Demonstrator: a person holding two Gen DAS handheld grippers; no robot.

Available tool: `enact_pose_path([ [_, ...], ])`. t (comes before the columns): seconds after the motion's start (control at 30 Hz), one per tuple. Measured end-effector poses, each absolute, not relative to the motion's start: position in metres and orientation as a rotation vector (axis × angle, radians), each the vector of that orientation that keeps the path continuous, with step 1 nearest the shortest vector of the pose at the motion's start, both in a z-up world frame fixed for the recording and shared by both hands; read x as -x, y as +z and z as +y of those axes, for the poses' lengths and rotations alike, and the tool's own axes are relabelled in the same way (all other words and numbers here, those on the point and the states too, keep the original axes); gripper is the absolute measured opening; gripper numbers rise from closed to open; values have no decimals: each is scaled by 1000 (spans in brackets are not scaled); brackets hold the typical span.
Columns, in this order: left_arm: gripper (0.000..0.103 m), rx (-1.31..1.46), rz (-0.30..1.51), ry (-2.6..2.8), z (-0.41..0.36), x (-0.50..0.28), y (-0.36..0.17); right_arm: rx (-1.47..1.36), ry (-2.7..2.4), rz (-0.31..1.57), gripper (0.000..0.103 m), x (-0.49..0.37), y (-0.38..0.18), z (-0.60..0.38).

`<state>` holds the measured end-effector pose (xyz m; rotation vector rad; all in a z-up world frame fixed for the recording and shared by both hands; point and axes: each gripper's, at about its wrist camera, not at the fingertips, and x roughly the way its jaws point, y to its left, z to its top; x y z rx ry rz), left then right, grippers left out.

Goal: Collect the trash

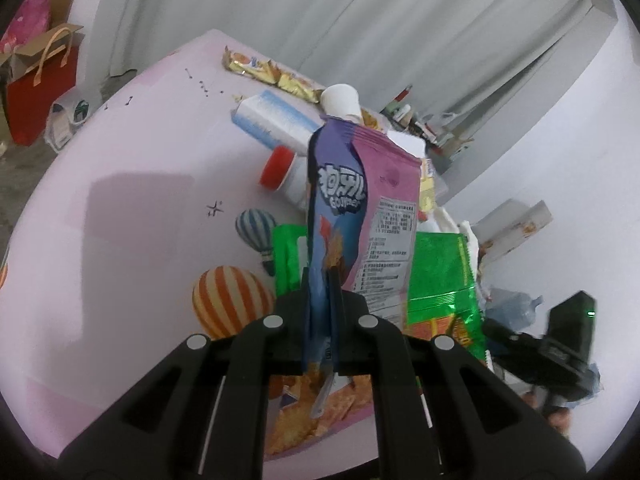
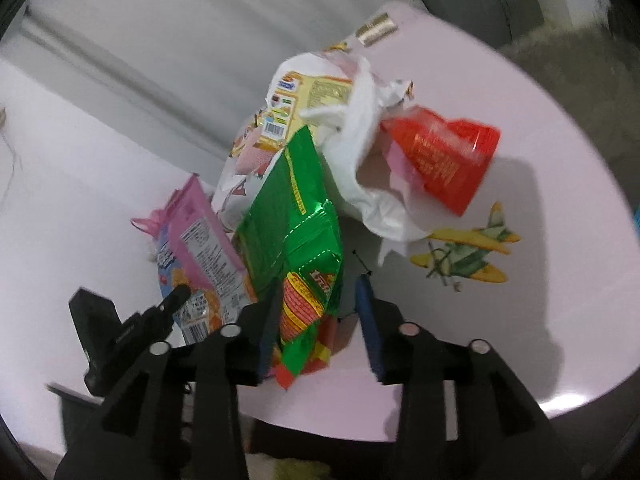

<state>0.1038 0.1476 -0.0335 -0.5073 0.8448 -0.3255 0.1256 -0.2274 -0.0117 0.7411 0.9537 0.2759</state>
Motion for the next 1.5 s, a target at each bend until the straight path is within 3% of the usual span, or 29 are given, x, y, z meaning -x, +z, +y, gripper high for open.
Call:
enact_pose_path([
  [0.23,5,480,858,-306,147,-106,-39,-738,390,823,47,-107,38,-237],
  [0.73,5,491,882,-292,148,-104,-46,-732,422,865,44,-172,9,-235],
  [0.83,5,493,884,-292,148,-105,-47,-728,430,873,35,-172,5,-232],
  [1.0,5,495,886,-288,147,-106,-48,-705,437,886,30,-173,3,-226],
  [1.07,5,494,886,-288,147,-106,-48,-703,434,892,11,-174,1,-224],
  [1.13,5,496,887,-286,148,-106,-49,-698,436,886,8,-173,3,-222],
  [1.33,5,496,886,-279,147,-106,-50,-658,375,858,10,-169,13,-225],
  [1.43,5,499,890,-280,148,-106,-51,-663,333,862,30,-174,11,-233],
  [1.5,5,500,889,-280,148,-106,-51,-663,330,876,32,-178,6,-233],
])
